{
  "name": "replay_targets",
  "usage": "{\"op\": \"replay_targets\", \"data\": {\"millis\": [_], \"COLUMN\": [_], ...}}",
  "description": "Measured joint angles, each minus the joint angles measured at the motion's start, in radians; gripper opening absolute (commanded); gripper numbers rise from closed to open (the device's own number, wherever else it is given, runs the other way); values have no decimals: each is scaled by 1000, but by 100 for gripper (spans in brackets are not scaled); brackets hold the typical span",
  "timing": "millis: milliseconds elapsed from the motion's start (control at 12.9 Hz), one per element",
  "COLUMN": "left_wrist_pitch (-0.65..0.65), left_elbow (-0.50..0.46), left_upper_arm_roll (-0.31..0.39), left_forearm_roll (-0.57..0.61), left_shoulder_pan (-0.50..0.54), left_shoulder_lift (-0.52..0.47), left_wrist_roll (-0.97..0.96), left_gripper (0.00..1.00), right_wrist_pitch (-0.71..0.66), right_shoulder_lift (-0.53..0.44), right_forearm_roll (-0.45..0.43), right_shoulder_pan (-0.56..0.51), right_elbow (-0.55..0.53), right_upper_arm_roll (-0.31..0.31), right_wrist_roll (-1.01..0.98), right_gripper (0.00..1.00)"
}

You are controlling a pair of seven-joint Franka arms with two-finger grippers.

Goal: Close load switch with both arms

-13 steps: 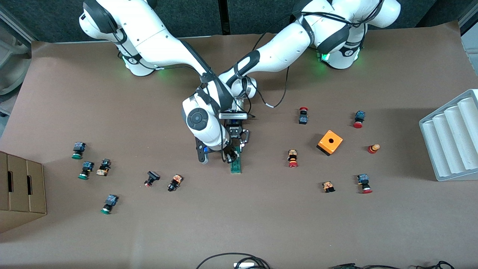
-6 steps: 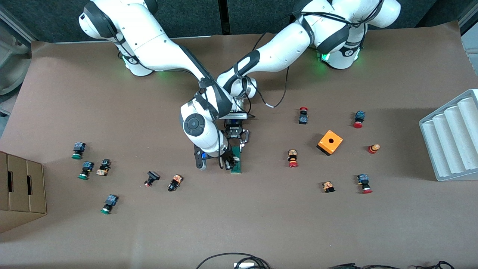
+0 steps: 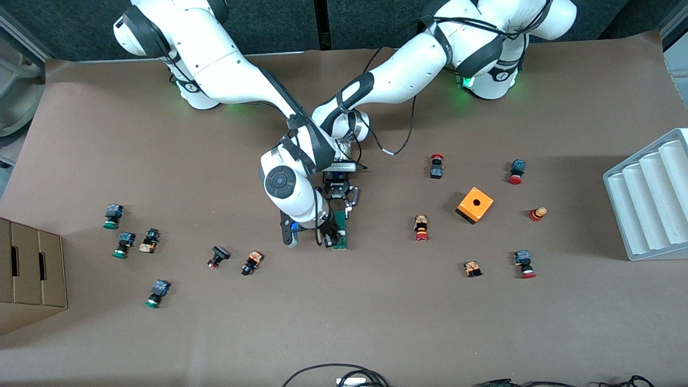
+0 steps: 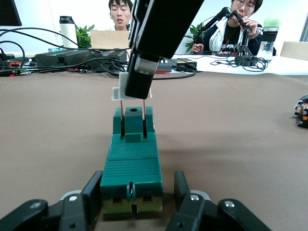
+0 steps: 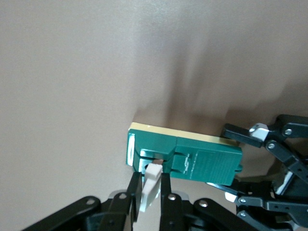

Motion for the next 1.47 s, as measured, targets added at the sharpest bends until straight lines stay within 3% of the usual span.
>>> {"op": "replay_targets", "data": {"millis": [541, 1467], "left_wrist_pitch": [0, 0], "left_elbow": [0, 0], "left_upper_arm_roll": [0, 0], "left_forearm_roll": [0, 0], "left_shoulder_pan": [0, 0], "left_shoulder_lift": [0, 0], "left_wrist_roll": [0, 0], "left_gripper": [65, 66], "right_wrist_pitch": [-34, -32], "right_shoulder_lift": [25, 83], "right_forearm_roll": [0, 0], "right_shoulder_pan": [-7, -20], "right_elbow": [49, 130], "right_upper_arm_roll": [-1, -2], "right_wrist_roll": [17, 20], "right_gripper": [25, 25]}}
